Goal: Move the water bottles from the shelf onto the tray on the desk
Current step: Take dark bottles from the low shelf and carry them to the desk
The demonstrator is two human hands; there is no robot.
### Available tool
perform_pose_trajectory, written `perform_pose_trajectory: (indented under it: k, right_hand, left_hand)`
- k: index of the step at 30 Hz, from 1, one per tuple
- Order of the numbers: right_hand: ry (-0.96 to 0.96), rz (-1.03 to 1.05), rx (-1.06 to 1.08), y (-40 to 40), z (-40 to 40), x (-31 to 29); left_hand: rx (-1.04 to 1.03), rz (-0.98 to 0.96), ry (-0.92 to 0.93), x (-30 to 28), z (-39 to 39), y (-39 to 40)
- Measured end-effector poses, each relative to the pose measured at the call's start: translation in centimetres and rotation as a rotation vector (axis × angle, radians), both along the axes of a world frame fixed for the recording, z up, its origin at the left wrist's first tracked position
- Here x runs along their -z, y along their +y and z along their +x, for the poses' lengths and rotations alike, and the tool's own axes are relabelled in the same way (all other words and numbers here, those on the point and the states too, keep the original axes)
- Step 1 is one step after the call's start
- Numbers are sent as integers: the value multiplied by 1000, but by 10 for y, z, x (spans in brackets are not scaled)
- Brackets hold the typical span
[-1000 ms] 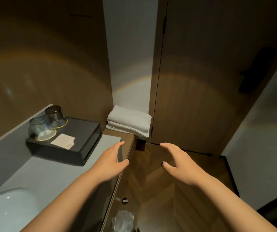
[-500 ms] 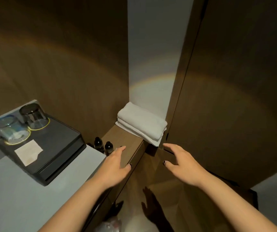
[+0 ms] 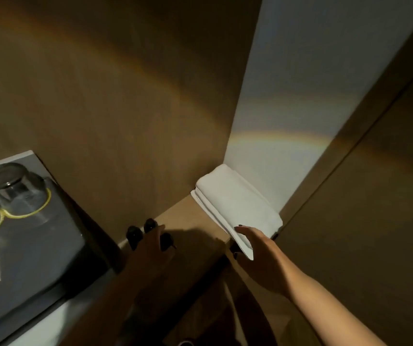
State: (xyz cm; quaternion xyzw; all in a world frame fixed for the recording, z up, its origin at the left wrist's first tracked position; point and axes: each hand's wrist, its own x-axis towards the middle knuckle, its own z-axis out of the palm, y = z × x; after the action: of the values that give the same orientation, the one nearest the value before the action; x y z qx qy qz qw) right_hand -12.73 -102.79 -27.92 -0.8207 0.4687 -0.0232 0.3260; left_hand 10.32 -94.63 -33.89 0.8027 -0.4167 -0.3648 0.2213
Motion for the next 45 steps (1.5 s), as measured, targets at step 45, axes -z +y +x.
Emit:
perform_pose_trajectory:
  k: [45]
  right_hand:
    - [-7,269,-688,-164,187,386]
  left_hand:
    - [-864,39,-292,339,55,-93]
